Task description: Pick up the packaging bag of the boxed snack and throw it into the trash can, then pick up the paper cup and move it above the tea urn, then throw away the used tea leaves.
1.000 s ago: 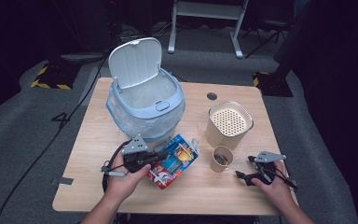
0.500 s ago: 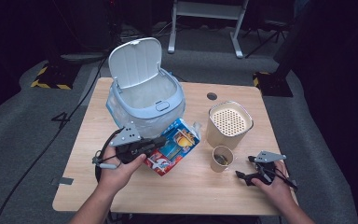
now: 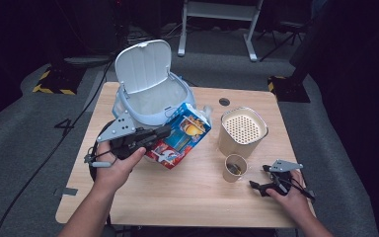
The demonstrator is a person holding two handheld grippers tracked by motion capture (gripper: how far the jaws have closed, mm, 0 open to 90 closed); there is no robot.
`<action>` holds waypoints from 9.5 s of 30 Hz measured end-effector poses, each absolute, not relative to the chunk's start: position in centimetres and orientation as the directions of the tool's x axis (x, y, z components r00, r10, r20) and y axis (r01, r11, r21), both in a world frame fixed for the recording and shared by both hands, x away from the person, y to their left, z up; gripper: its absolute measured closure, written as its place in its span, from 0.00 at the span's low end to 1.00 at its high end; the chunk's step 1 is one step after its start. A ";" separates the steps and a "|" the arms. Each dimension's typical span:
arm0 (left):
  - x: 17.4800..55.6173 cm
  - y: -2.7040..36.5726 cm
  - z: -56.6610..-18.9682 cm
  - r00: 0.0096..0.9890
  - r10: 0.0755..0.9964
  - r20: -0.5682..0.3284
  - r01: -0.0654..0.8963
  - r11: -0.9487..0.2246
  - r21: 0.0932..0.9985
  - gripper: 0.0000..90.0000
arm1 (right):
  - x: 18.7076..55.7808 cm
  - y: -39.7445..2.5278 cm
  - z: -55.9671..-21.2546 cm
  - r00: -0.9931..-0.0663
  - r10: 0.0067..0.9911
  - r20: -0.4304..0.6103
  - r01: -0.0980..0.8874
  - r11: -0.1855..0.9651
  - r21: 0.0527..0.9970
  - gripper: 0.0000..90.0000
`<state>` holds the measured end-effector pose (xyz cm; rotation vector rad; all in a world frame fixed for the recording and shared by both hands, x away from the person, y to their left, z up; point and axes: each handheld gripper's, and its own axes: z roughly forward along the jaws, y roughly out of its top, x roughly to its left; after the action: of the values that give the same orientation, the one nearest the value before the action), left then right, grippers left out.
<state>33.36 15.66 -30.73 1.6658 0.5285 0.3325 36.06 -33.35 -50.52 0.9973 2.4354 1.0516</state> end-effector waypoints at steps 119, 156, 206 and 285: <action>36.3 18.0 -26.5 0.796 0.602 0.060 0.087 -0.213 0.973 0.44 | 36.1 -33.4 -50.5 -0.715 0.699 -0.005 0.476 0.492 0.729 0.11; 32.8 18.3 -43.0 0.791 0.607 -0.073 0.355 -0.359 0.863 0.47 | 34.0 -31.7 -47.3 -0.794 0.607 0.034 0.404 0.486 0.775 0.26; 33.6 17.7 -50.4 0.701 0.713 -0.023 0.513 -0.482 0.710 0.36 | 36.9 -26.2 -49.6 -0.826 0.561 0.051 0.319 0.391 0.863 0.33; 34.2 17.8 -50.3 0.703 0.711 -0.021 0.513 -0.486 0.707 0.34 | 44.3 -31.6 -31.2 -0.786 0.609 -0.107 0.188 0.400 0.897 0.35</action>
<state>34.21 17.85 -50.34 2.1966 0.9282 0.3573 44.31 -31.60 -31.21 0.6828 2.2415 1.3566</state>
